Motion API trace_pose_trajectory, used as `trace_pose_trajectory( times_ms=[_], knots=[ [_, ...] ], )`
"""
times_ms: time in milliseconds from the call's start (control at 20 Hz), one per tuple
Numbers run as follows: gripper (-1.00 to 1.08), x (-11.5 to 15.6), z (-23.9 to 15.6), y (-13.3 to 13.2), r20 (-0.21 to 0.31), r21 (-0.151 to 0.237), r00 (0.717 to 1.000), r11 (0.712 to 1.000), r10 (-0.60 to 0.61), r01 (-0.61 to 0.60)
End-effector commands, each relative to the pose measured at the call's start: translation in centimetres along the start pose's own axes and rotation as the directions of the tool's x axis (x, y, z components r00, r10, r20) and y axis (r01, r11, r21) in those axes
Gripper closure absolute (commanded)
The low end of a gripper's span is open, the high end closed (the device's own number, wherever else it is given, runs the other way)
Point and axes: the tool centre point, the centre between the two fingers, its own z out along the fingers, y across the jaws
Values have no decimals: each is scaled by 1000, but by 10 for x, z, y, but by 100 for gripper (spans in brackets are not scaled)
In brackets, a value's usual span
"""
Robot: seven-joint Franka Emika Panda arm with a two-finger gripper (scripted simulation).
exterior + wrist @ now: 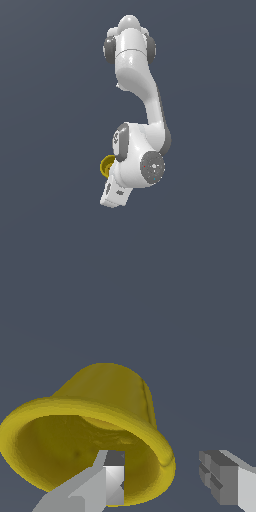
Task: Pick up the object and move it to a goal position.
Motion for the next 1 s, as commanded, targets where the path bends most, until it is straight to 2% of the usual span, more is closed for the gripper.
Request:
trace_pose_trajectory(
  times_ms=[0, 350, 400, 950],
  knots=[
    [-20, 0, 5, 0, 0, 0, 1000, 1000, -1, 1],
    [-20, 0, 6, 1, 1, -1, 1000, 1000, -1, 1],
    [108, 0, 6, 1, 1, -1, 1000, 1000, -1, 1],
    [108, 0, 6, 1, 1, -1, 1000, 1000, -1, 1]
  ],
)
